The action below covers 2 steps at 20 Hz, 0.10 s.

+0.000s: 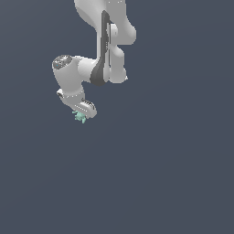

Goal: Pick up the object and move it to a goal position.

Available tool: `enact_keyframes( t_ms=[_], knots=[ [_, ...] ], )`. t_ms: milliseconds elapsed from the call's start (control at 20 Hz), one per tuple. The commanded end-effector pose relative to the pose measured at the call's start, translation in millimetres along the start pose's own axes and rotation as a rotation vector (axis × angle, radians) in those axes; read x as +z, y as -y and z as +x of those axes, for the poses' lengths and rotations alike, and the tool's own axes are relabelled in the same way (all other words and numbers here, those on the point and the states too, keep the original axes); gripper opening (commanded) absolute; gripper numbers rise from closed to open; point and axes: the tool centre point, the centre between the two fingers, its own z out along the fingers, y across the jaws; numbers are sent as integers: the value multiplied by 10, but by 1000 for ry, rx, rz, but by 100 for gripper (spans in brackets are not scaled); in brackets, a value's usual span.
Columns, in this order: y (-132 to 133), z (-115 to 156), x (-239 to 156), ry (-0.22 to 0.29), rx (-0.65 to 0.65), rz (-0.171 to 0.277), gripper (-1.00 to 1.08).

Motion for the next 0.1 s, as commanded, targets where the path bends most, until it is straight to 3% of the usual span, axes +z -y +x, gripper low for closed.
enact_keyframes(
  t_ms=[0, 50],
  knots=[
    [-45, -18, -19, 0, -1, 0, -100],
    [-49, -18, -20, 0, -1, 0, -100]
  ],
)
